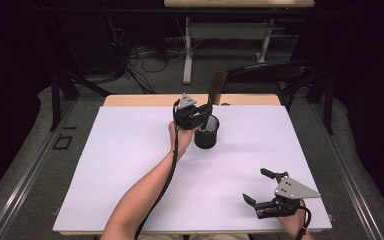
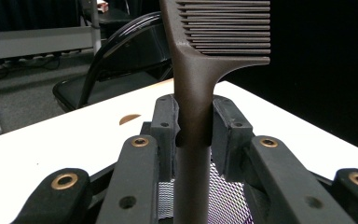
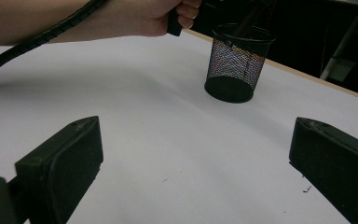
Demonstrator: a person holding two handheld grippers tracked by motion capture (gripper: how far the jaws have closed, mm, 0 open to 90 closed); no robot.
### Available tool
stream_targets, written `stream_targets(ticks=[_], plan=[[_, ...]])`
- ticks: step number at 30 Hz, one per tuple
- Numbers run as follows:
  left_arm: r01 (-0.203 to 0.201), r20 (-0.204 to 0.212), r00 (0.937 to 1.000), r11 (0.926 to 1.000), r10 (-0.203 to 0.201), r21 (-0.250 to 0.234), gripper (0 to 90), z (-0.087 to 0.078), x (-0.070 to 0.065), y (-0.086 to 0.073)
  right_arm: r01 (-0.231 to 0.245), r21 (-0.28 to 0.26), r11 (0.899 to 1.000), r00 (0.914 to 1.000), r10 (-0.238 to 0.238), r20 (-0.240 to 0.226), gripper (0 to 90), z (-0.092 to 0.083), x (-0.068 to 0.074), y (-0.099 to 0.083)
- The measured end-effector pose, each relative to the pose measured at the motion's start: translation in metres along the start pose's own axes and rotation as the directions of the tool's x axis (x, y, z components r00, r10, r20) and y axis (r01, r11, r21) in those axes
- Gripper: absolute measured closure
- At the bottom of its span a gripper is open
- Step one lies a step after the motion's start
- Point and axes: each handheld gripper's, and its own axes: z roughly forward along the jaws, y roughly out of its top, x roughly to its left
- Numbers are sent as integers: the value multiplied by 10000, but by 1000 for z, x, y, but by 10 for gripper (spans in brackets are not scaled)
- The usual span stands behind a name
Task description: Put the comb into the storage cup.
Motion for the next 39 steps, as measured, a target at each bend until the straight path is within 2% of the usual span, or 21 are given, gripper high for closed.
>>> stream_targets(ticks=[11, 14, 15, 16, 23, 24, 25, 27, 30, 39], plan=[[-61, -21, 10000, 9998, 62, 168, 724, 2, 0, -4, -4, 66, 10000, 10000, 4, -35, 22, 0, 0, 0], [-136, -60, 9999, 9996, 138, 265, 724, 3, -2, -5, 3, 68, 10000, 10000, -3, -33, 22, 0, 0, 0], [-127, -190, 9997, 9997, 131, 210, 724, 3, -2, -6, -1, 56, 10000, 10000, 1, -38, 22, 0, 0, 0], [-124, -37, 9999, 9996, 125, 252, 724, 3, -1, -6, 0, 63, 10000, 10000, 0, -31, 22, 0, 0, 0], [-115, -94, 9999, 9994, 118, 317, 724, 3, 0, -8, 2, 70, 10000, 10000, -2, -26, 22, 0, 0, 0], [-93, -225, 9997, 9996, 100, 279, 724, 3, -1, -8, -15, 53, 10000, 10000, 15, -23, 22, 0, 0, 0], [-91, -93, 9999, 9995, 94, 306, 724, 3, -1, -8, -6, 63, 10000, 10000, 6, -14, 22, 0, 0, 0], [-113, -200, 9997, 9996, 119, 277, 723, 3, -2, -9, -2, 53, 10000, 10000, 2, -21, 22, 0, 0, 0], [-143, -63, 9999, 9994, 145, 330, 723, 4, -2, -10, -12, 28, 10000, 10000, 12, -15, 22, 0, 0, 0], [-259, -259, 9993, 9991, 268, 341, 721, 4, -3, -16, -16, 29, 10000, 10000, 16, -15, 22, 0, 0, 0]])
